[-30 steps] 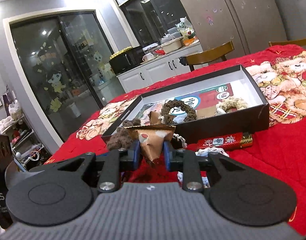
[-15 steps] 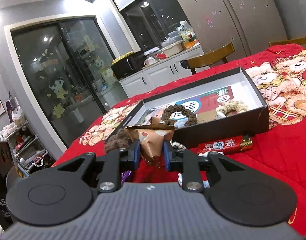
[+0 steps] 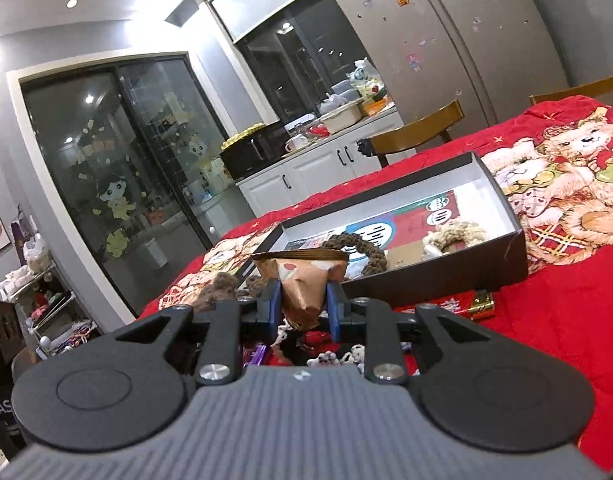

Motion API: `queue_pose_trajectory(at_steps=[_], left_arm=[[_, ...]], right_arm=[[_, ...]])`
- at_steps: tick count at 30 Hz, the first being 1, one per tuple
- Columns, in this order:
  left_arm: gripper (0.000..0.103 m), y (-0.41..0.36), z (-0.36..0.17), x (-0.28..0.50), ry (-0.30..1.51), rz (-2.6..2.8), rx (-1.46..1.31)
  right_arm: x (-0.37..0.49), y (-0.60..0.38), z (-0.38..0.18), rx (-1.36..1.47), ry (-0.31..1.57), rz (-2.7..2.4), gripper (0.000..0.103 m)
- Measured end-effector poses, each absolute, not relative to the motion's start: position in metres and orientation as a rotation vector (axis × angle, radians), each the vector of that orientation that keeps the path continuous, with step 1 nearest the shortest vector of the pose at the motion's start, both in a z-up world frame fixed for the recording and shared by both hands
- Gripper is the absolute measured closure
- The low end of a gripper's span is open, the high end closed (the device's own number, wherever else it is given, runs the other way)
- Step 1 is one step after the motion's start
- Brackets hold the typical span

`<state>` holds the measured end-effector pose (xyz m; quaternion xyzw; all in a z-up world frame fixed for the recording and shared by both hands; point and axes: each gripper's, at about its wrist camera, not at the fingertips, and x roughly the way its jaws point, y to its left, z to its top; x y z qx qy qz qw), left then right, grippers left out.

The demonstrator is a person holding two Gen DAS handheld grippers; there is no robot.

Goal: Organize objects
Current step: 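Carry the brown pom-pom and paper cone with both grippers over the box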

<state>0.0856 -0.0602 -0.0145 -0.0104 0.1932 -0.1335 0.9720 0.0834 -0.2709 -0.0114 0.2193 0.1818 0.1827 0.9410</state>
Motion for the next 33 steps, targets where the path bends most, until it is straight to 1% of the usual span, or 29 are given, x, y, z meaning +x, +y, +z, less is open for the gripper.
queue_pose_trajectory(at_steps=[11,16,23,28,33], left_arm=[[0.065,-0.055,-0.004,0.098,0.360,-0.250,-0.007],[0.065,-0.055,0.017,0.114,0.342,-0.232,-0.001],[0.065,-0.046,0.059,0.147,0.317,-0.215,-0.025],[0.065,-0.039,0.076,0.185,0.364,-0.213,-0.054],[0.065,-0.026,0.058,0.219,0.444,-0.230,-0.116]], right_arm=[[0.095,-0.288,0.004,0.459,0.312,0.309,0.076],[0.103,-0.287,0.022,0.462,0.301,0.308,0.076],[0.121,-0.267,0.064,0.405,0.279,0.320,0.078],[0.143,-0.251,0.083,0.409,0.245,0.299,0.080],[0.176,-0.238,0.076,0.433,0.295,0.293,0.080]])
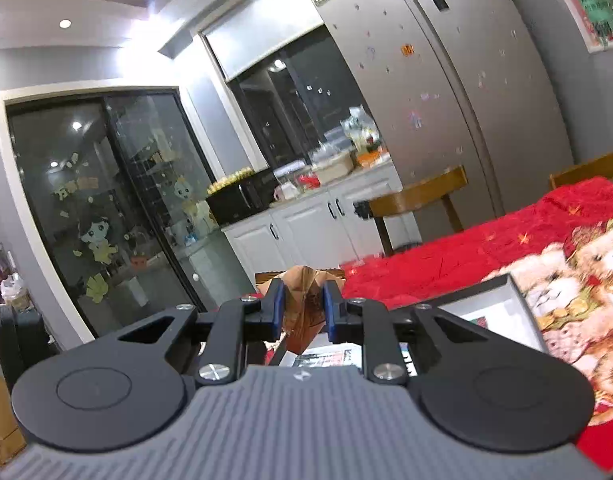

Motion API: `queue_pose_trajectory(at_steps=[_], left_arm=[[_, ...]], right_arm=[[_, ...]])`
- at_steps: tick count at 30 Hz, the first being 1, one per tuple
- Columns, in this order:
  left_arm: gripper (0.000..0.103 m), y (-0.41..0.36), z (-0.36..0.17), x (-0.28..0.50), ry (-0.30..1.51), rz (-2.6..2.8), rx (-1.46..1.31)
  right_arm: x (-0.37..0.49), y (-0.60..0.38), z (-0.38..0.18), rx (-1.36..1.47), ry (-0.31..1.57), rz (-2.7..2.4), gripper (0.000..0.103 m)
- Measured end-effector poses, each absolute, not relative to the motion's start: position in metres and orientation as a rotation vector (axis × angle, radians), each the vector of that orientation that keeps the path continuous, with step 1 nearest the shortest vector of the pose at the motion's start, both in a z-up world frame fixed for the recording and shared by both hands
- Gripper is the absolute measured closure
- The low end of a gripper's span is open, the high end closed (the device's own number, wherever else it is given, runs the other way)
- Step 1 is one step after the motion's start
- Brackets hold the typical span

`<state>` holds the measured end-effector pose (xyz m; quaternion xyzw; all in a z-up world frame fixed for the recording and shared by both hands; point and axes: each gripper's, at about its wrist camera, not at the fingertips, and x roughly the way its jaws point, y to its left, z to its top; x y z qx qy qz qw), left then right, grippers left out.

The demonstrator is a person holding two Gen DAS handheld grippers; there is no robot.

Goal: Organize objects
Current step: 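Carry the brown pom-pom and paper cone with both grippers over the box, then open both grippers to drop the pom-pom and paper cone into the box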

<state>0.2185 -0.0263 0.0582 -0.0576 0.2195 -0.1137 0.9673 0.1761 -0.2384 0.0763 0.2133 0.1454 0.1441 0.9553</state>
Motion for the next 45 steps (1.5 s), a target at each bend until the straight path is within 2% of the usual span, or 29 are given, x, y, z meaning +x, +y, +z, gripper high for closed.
queue_pose_trajectory(at_steps=[8,18,45], left_arm=[[0.065,-0.017,0.026,0.251,0.534,-0.248,-0.138],[0.065,-0.021,-0.008,0.263,0.610,-0.243,-0.102],[0.065,-0.021,-0.013,0.261,0.608,-0.258,-0.096]], right_arm=[[0.223,-0.226,0.044,0.484,0.398,0.285,0.080],[0.240,-0.235,-0.002,0.506,0.526,0.245,0.080],[0.250,-0.224,-0.010,0.484,0.612,0.269,0.080]])
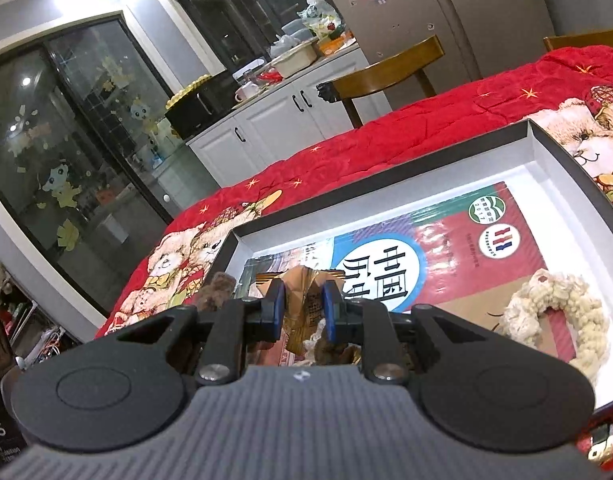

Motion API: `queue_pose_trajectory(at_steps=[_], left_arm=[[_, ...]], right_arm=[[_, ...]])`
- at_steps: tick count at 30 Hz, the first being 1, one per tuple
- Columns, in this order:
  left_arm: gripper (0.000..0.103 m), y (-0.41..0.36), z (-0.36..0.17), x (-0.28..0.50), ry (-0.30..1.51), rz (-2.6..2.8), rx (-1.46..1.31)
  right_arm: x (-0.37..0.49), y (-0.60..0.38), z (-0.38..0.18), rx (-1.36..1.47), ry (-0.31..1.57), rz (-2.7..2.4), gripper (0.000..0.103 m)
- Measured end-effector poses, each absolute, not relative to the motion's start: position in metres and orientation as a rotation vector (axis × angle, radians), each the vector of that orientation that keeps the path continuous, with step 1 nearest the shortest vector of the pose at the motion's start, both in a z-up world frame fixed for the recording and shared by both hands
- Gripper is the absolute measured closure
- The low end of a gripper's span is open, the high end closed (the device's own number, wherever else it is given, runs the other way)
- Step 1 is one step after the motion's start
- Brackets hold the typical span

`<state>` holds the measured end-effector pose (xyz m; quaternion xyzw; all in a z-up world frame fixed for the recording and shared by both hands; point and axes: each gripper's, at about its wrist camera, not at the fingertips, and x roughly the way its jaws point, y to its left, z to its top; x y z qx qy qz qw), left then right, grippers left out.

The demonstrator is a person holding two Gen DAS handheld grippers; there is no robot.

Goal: Organize objects
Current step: 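Open both grippers to drop the pom-pom and paper cone into the box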

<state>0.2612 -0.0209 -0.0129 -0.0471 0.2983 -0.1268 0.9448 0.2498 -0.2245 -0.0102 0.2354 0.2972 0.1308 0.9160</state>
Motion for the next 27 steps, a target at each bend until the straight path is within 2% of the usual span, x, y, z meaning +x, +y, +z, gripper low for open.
queue_pose_trajectory(at_steps=[13,20,22,24,27], left_arm=[[0.065,-0.014,-0.016,0.264,0.609,-0.256,-0.150],[0.064,-0.003,0.000,0.260,0.566,-0.259,-0.193],[0.063,0.001,0.007,0.259,0.556,-0.260,-0.203],[0.054,0.006,0.016,0.256,0.538,-0.247,-0.211],[0.051,0.011,0.032,0.248,0.488,-0.246,-0.211]], right_arm=[[0.250,-0.219,-0.024,0.464,0.642,0.259,0.079],[0.248,-0.222,-0.022,0.495,0.631,0.295,0.076],[0.247,-0.222,-0.018,0.498,0.624,0.300,0.066],[0.244,-0.224,-0.013,0.506,0.606,0.305,0.063],[0.236,-0.226,0.002,0.509,0.563,0.314,0.055]])
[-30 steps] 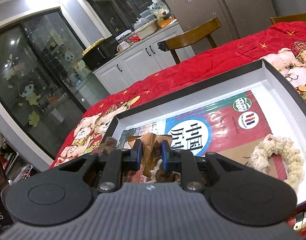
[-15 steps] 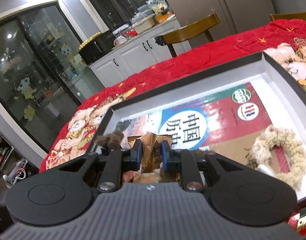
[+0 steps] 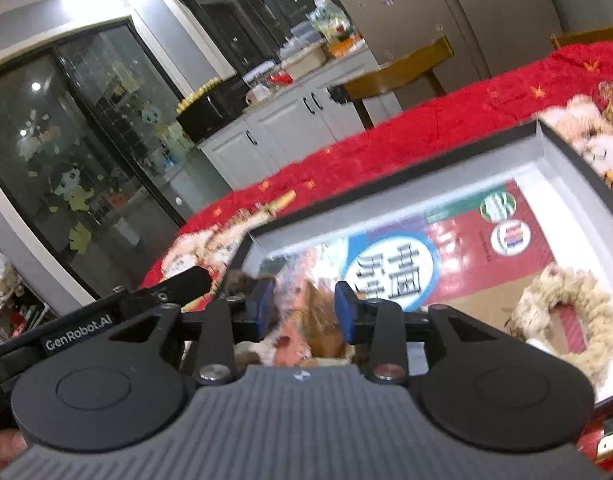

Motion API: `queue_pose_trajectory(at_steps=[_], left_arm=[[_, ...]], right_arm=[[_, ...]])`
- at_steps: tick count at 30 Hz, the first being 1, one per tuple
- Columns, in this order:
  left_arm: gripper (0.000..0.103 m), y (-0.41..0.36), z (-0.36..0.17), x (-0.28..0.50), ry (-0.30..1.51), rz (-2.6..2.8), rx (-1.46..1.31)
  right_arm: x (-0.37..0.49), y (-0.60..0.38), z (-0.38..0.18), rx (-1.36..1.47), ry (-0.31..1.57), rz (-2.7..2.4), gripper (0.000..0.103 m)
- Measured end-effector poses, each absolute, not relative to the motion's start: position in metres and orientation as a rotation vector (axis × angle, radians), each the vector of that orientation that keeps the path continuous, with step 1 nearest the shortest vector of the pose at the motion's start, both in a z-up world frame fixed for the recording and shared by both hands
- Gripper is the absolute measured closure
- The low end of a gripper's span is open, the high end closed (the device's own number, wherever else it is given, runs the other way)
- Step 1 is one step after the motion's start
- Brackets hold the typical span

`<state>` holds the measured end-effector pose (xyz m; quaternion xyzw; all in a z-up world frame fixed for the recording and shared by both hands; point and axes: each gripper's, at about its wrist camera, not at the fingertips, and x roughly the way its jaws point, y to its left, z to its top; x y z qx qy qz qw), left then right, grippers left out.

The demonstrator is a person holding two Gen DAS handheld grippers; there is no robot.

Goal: Organize objects
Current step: 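Open both grippers to drop the pom-pom and paper cone into the box, then move both grippers back to the items in front of the box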

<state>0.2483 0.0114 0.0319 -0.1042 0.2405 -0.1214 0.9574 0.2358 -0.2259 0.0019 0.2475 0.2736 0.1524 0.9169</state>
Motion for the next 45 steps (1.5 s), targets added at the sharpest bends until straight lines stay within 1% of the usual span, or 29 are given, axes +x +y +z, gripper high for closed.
queue_pose_trajectory(at_steps=[1,2,3,5,6,8,9,10,12,17,19,21,24,28,33,38,43,45], left_arm=[[0.050,0.013,0.038,0.245,0.476,-0.245,-0.211],[0.047,0.015,0.043,0.242,0.465,-0.245,-0.214],[0.046,0.017,0.051,0.238,0.449,-0.248,-0.217],[0.044,0.019,0.067,0.226,0.403,-0.252,-0.219],[0.040,0.020,0.074,0.220,0.381,-0.256,-0.217],[0.034,0.022,0.092,0.203,0.329,-0.269,-0.212],[0.030,0.022,0.102,0.193,0.300,-0.276,-0.212],[0.029,0.022,0.110,0.184,0.280,-0.280,-0.211],[0.024,0.021,0.125,0.164,0.234,-0.287,-0.204],[0.023,0.009,0.145,0.109,0.162,-0.340,-0.172],[0.023,0.001,0.144,0.087,0.132,-0.349,-0.154],[0.023,-0.006,0.140,0.069,0.118,-0.360,-0.150],[0.023,-0.013,0.128,0.058,0.147,-0.391,-0.177],[0.023,-0.015,0.114,0.061,0.200,-0.406,-0.156],[0.023,-0.011,0.086,0.073,0.277,-0.355,-0.184],[0.024,-0.019,0.049,0.083,0.355,-0.326,-0.120],[0.026,-0.027,0.016,0.102,0.484,-0.347,-0.084],[0.028,-0.031,0.004,0.103,0.516,-0.352,-0.086]], right_arm=[[0.233,-0.227,0.008,0.510,0.546,0.319,0.049],[0.228,-0.227,0.017,0.508,0.526,0.326,0.046],[0.223,-0.229,0.025,0.506,0.509,0.331,0.042],[0.212,-0.231,0.043,0.501,0.458,0.346,0.038],[0.204,-0.231,0.053,0.496,0.432,0.347,0.035],[0.187,-0.233,0.073,0.481,0.372,0.339,0.031],[0.180,-0.233,0.081,0.471,0.345,0.336,0.027],[0.172,-0.233,0.088,0.460,0.319,0.331,0.020],[0.151,-0.235,0.100,0.438,0.256,0.323,0.018],[0.106,-0.249,0.117,0.367,0.172,0.285,0.012],[0.089,-0.255,0.119,0.338,0.142,0.246,0.008],[0.075,-0.261,0.117,0.328,0.123,0.204,0.007],[0.060,-0.267,0.107,0.330,0.119,0.157,0.007],[0.056,-0.264,0.078,0.329,0.109,0.105,0.007],[0.062,-0.256,0.038,0.271,0.182,0.067,0.007],[0.068,-0.266,0.011,0.321,0.322,0.057,0.013],[0.072,-0.273,-0.017,0.391,0.482,0.068,0.025],[0.071,-0.269,-0.026,0.389,0.512,0.072,0.027]])
